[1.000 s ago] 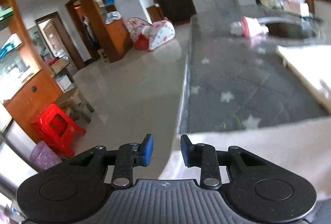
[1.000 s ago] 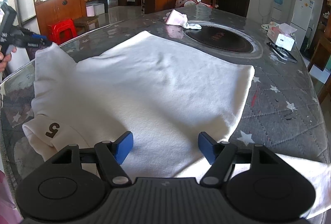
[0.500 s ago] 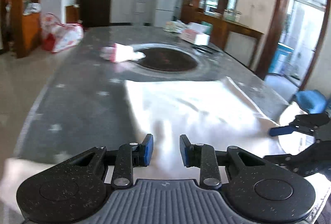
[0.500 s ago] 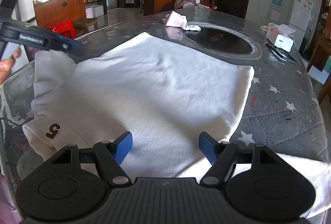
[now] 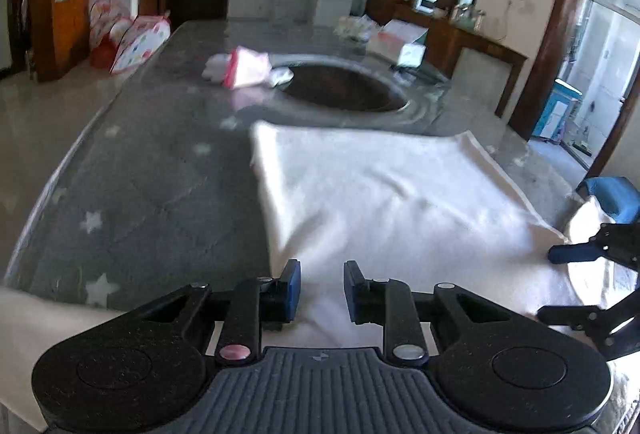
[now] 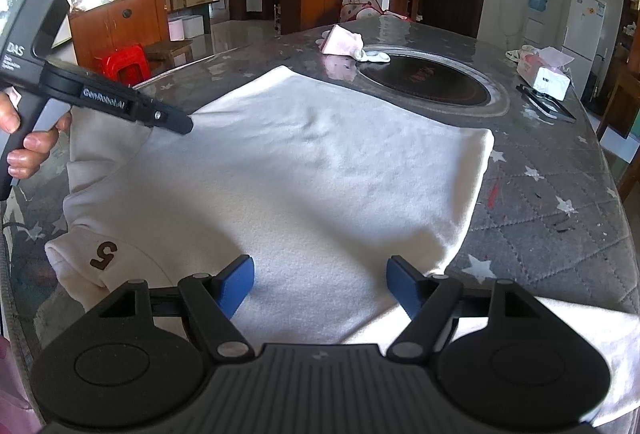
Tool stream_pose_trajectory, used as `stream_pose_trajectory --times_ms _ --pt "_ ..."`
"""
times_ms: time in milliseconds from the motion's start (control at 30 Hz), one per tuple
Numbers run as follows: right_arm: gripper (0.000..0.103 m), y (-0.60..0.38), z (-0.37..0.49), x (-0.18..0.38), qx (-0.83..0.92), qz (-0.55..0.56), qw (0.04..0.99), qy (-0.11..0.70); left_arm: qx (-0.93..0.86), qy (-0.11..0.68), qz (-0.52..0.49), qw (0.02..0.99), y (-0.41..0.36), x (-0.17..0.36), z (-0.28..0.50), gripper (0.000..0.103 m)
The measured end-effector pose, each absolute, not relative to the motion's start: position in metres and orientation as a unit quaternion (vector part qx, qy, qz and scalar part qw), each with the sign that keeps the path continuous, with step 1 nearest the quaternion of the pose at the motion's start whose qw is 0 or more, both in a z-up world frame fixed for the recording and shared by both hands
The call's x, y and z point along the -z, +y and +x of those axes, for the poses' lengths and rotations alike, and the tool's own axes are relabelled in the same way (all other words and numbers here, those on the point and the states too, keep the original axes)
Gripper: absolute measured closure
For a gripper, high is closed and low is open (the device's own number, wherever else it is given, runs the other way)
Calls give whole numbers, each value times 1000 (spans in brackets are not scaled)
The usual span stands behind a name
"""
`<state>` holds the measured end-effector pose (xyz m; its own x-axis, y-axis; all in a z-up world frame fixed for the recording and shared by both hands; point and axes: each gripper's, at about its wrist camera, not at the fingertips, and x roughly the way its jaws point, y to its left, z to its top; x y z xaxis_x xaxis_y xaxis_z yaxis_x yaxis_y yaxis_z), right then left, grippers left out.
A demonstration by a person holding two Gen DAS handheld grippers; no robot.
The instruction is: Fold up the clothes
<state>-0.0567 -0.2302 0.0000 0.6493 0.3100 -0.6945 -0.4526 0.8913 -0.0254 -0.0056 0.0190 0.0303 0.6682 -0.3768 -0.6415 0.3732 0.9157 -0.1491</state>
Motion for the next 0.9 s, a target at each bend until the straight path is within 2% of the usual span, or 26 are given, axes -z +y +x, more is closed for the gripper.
stream_pose_trajectory --times_ms 333,533,700,900 --pt "28 -226 -78 -10 -232 -117 898 355 192 364 38 911 0 -23 4 74" --pt "28 -217 -99 -13 -248 -153 893 343 243 327 90 909 -24 -38 -42 69" --pt "28 -209 -118 -10 -254 -185 892 325 289 311 127 896 -41 -31 -88 64" --pt "28 -214 -127 -11 -253 -165 898 320 290 278 182 898 -51 -15 -116 58"
